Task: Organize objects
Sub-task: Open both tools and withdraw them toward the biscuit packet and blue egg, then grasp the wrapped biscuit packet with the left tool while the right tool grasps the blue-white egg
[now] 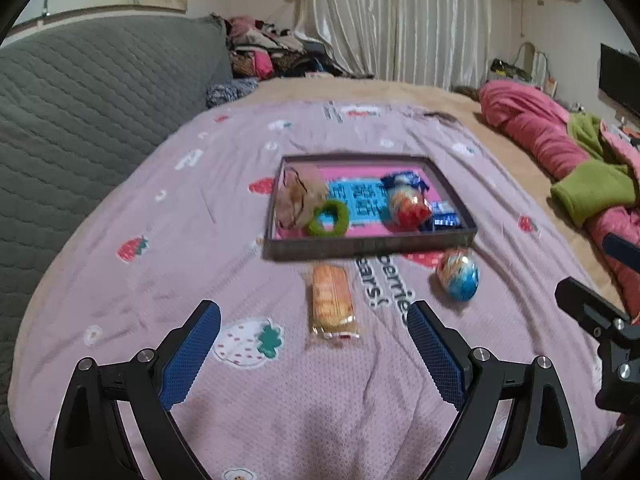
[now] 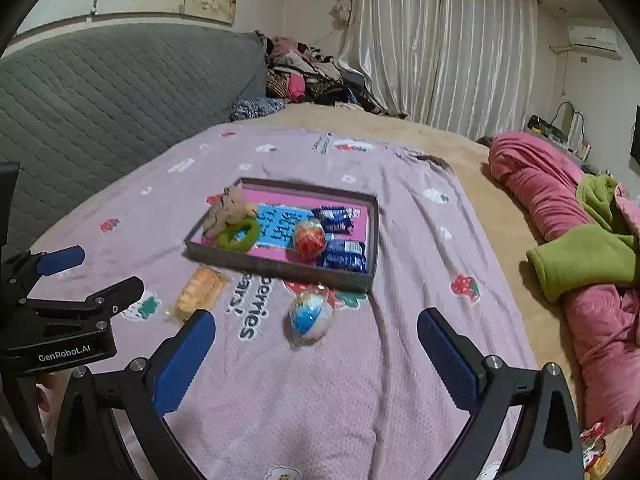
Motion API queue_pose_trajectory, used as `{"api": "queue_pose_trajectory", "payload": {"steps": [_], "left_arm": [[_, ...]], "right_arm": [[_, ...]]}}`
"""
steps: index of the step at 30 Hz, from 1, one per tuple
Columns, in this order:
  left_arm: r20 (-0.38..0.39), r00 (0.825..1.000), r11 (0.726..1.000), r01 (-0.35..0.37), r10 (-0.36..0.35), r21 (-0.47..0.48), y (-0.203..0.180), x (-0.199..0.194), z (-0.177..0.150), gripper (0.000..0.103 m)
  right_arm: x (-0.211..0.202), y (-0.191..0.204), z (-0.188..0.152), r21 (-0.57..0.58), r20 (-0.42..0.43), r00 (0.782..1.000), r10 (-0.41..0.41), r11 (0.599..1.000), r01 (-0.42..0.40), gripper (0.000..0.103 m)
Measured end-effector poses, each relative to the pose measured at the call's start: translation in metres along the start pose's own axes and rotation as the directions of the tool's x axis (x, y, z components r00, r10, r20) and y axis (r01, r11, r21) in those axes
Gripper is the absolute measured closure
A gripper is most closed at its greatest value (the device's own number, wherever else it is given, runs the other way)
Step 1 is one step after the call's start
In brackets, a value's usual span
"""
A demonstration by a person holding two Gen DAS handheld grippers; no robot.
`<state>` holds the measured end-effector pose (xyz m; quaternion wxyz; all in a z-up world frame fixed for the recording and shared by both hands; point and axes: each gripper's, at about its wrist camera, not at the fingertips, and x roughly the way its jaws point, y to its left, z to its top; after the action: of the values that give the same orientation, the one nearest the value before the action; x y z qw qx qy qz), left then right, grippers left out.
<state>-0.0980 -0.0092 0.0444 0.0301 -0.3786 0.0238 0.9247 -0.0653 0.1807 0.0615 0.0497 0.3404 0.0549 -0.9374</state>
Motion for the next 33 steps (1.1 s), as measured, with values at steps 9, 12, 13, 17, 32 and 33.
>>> {"api": "queue_pose_trajectory", "payload": {"steps": [9,12,13,17,32,33], "left_arm": [[-0.061,0.998,1.000,0.004,-0.004,0.008,-0.006,0.032,-0.017,0.008],[-0.073,0.997,1.000,0.006,-0.005,0.008,-0.007,0.039,-0.020,0.008],[-0.079,0.997,1.000,0.007,-0.007,0.006,-0.008,0.042,-0.021,0.008],[-0.091,0.996,1.000,0.002,0.000,0.020,-0.011,0.053,-0.023,0.008],[-0.111,0.994,1.000,0.023,-0.022,0.008,-0.013,0.094,-0.019,0.008],[-0.114,0.993,1.000,0.022,-0.021,0.009,-0.012,0.097,-0.018,0.008]], "right_arm": [[0.023,-0.002,-0.012,0.009,-0.047,0.999,0.003,1.000,-0.003,0.001],[0.030,-0.001,-0.014,0.008,-0.059,0.998,0.004,1.000,-0.003,0.001],[0.033,-0.001,-0.015,0.007,-0.064,0.998,0.004,1.000,-0.004,0.001],[0.044,-0.001,-0.017,0.003,-0.082,0.997,0.005,1.000,-0.005,0.001],[0.090,-0.007,-0.019,0.044,-0.117,0.993,0.005,0.999,0.001,0.001],[0.093,-0.007,-0.019,0.046,-0.118,0.993,0.005,0.999,0.000,0.001]]}}
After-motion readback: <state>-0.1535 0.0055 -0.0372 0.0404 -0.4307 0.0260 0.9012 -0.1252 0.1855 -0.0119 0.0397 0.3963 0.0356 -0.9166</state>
